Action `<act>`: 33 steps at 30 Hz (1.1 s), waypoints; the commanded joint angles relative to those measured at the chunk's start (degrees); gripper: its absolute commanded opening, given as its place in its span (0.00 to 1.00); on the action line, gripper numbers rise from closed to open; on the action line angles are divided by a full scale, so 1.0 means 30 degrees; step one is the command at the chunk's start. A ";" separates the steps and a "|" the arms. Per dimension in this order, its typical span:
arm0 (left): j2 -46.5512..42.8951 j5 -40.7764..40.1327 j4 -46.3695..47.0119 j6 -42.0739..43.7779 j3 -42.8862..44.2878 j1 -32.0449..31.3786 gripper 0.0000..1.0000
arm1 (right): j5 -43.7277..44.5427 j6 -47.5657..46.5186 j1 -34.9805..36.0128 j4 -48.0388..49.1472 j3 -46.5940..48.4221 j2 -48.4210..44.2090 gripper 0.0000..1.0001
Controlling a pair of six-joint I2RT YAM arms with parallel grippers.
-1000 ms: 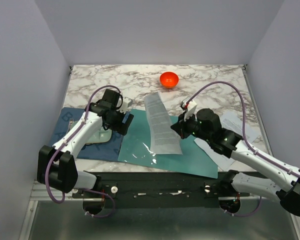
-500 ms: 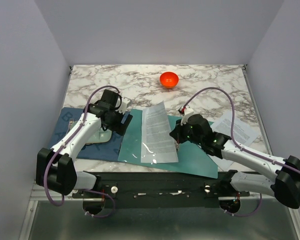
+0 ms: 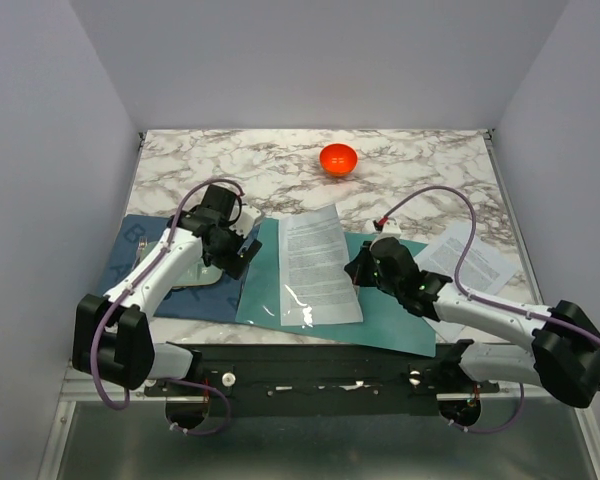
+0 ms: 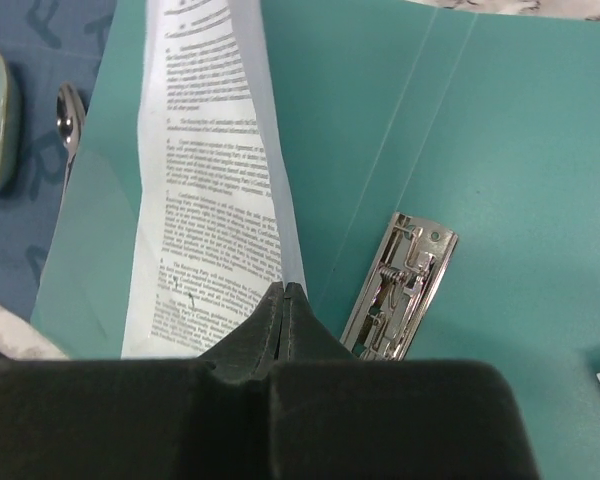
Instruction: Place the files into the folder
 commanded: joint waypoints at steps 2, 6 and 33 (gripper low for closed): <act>0.0292 -0.1079 0.0290 0.1797 -0.0737 0.0066 0.99 | 0.1885 0.2604 -0.0084 0.1883 -0.0170 0.1050 0.01; -0.0116 -0.2046 0.1286 0.3379 -0.1673 0.0066 0.99 | 0.1885 0.3189 -0.0084 0.1973 0.0592 0.2193 0.01; -0.0382 -0.1754 0.2841 0.4701 -0.3668 -0.0871 0.99 | 0.2031 0.6471 0.1114 0.2969 0.1443 0.5329 0.01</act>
